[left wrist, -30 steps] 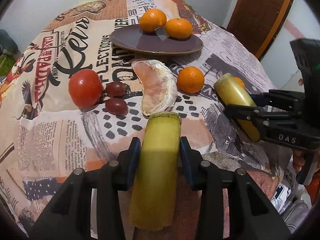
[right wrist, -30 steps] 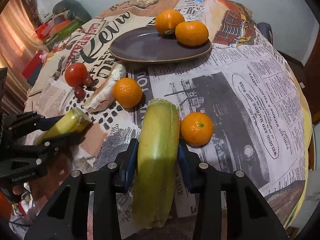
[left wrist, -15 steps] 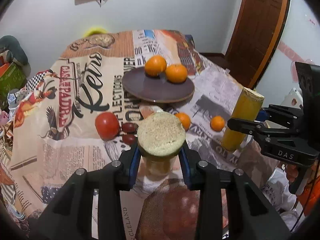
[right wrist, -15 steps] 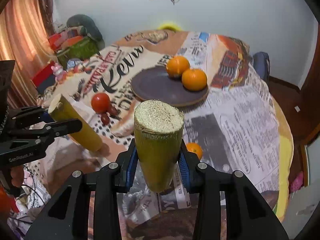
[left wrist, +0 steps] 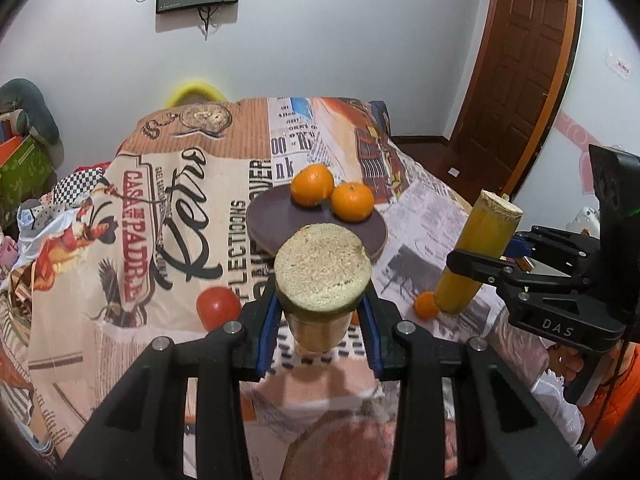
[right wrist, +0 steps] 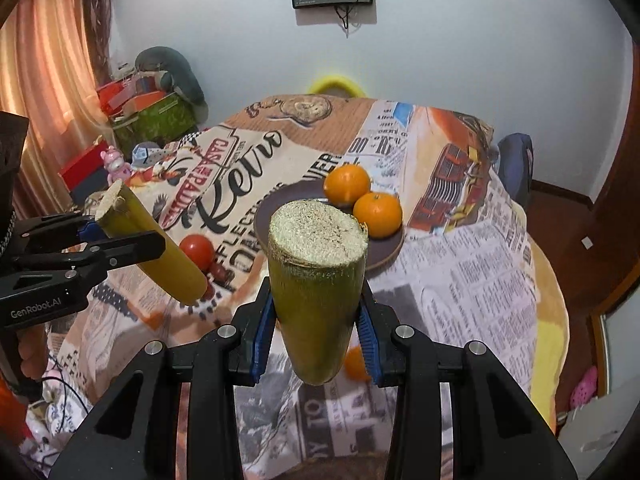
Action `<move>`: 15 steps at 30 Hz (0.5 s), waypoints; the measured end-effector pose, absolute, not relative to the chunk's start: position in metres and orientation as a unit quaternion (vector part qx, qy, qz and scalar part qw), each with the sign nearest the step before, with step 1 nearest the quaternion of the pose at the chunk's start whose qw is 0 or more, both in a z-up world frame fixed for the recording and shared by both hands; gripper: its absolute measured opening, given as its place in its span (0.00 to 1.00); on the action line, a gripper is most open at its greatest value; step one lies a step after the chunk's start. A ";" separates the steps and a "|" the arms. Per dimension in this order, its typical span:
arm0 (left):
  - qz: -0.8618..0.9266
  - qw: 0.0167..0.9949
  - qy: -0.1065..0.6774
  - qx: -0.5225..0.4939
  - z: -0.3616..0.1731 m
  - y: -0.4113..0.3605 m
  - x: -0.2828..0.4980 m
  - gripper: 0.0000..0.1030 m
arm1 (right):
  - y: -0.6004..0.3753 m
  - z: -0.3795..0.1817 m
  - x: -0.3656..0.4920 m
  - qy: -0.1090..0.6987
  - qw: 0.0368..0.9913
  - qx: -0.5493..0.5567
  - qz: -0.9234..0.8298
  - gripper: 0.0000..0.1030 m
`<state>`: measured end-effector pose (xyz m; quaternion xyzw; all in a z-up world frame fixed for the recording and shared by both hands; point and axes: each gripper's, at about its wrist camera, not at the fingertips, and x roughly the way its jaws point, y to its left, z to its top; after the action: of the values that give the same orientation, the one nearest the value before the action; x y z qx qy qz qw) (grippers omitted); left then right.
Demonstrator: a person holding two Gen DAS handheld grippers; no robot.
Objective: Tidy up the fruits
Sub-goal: 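Lift the banana with the left tool while the right tool lifts the corn toward the plate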
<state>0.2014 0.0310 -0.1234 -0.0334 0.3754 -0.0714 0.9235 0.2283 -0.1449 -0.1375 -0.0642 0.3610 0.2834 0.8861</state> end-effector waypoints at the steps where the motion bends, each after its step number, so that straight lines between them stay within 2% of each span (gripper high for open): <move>1: -0.072 0.924 0.374 -0.034 -0.123 0.032 0.206 0.35 | -0.145 -0.137 0.231 0.360 0.887 -0.064 0.283 0.33; 15: -0.079 0.917 0.389 -0.032 -0.135 0.032 0.265 0.35 | -0.137 -0.142 0.283 0.357 0.889 -0.065 0.278 0.33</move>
<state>0.2650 0.0320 -0.1348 -0.0321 0.3887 -0.0787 0.9174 0.2833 -0.1371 -0.1421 -0.0655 0.3574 0.2784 0.8891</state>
